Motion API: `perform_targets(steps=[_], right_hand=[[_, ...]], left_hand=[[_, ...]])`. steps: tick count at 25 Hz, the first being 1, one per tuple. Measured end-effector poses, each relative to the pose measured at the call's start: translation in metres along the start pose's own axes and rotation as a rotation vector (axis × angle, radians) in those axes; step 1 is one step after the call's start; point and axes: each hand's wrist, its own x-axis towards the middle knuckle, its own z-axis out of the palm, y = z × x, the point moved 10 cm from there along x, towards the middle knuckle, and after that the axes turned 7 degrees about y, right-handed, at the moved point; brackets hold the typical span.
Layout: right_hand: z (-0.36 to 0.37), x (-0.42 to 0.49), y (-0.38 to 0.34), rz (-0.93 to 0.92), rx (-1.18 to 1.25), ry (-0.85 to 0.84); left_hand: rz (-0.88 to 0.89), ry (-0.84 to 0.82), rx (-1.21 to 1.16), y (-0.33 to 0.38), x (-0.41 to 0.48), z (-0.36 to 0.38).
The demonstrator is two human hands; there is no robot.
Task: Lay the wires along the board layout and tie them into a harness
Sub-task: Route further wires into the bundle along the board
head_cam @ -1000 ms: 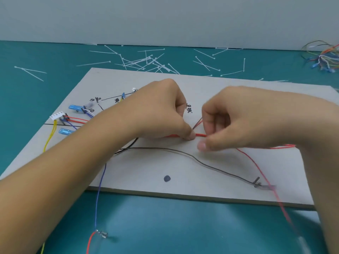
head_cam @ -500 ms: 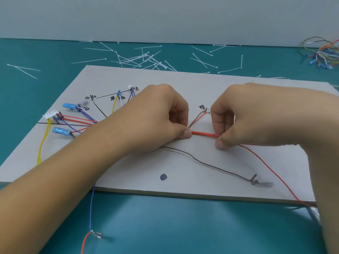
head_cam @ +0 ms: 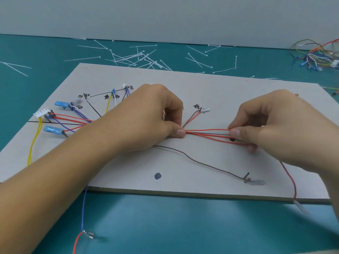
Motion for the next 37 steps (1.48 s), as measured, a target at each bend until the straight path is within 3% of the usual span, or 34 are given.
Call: perform_targets(steps=[5, 11, 18, 26, 28, 37], right_hand=[[0.002, 0.000, 0.013, 0.127, 0.084, 0.021], [0.006, 0.003, -0.006, -0.060, -0.288, 0.043], [0.014, -0.003, -0.018, -0.118, -0.323, 0.109], [0.070, 0.006, -0.095, -0.344, -0.262, -0.004], [0.070, 0.014, -0.099, -0.368, -0.243, -0.005], [0.035, 0.024, -0.055, -0.231, -0.067, -0.118]], left_hand=[[0.000, -0.002, 0.024, -0.001, -0.001, -0.001], [0.001, -0.016, 0.096, 0.003, 0.000, 0.002], [0.074, -0.011, 0.172, 0.009, 0.002, -0.002], [-0.172, -0.192, 0.350, -0.062, -0.014, -0.059], [-0.197, -0.168, 0.329, -0.066, -0.014, -0.064], [0.037, -0.118, -0.014, -0.013, -0.007, -0.019]])
